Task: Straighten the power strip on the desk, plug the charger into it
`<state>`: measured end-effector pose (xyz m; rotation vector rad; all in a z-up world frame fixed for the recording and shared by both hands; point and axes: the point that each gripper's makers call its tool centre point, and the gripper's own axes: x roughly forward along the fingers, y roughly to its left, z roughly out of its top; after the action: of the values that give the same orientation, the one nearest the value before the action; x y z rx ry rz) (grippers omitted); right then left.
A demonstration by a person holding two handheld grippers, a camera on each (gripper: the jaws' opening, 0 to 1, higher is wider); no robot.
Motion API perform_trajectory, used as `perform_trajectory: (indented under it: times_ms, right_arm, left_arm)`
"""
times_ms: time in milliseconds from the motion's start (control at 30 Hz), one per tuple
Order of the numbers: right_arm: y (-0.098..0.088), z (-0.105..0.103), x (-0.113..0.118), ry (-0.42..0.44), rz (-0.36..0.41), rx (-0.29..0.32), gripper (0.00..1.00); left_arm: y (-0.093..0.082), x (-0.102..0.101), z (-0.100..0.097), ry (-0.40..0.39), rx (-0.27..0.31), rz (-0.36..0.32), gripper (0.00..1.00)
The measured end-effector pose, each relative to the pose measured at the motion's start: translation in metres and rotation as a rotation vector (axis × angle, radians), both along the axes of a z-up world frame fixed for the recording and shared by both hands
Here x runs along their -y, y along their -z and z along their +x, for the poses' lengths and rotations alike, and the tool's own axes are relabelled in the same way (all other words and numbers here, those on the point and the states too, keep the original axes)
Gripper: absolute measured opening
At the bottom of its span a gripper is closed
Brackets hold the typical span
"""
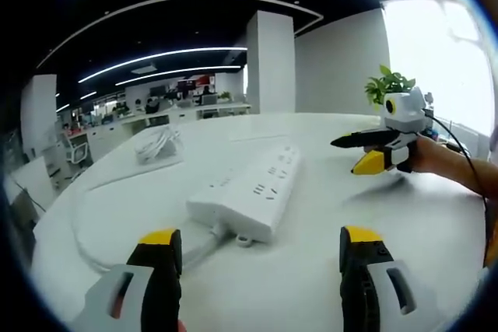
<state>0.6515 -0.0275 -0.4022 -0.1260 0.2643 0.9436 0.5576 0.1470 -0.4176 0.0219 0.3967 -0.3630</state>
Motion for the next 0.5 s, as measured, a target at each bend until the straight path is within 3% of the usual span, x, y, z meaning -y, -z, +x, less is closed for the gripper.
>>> perform_trajectory:
  times_ms: [500]
  right_arm:
    - [0.002, 0.011, -0.01, -0.023, 0.007, -0.004, 0.89]
  left_arm:
    - [0.002, 0.001, 0.006, -0.019, -0.005, 0.004, 0.84]
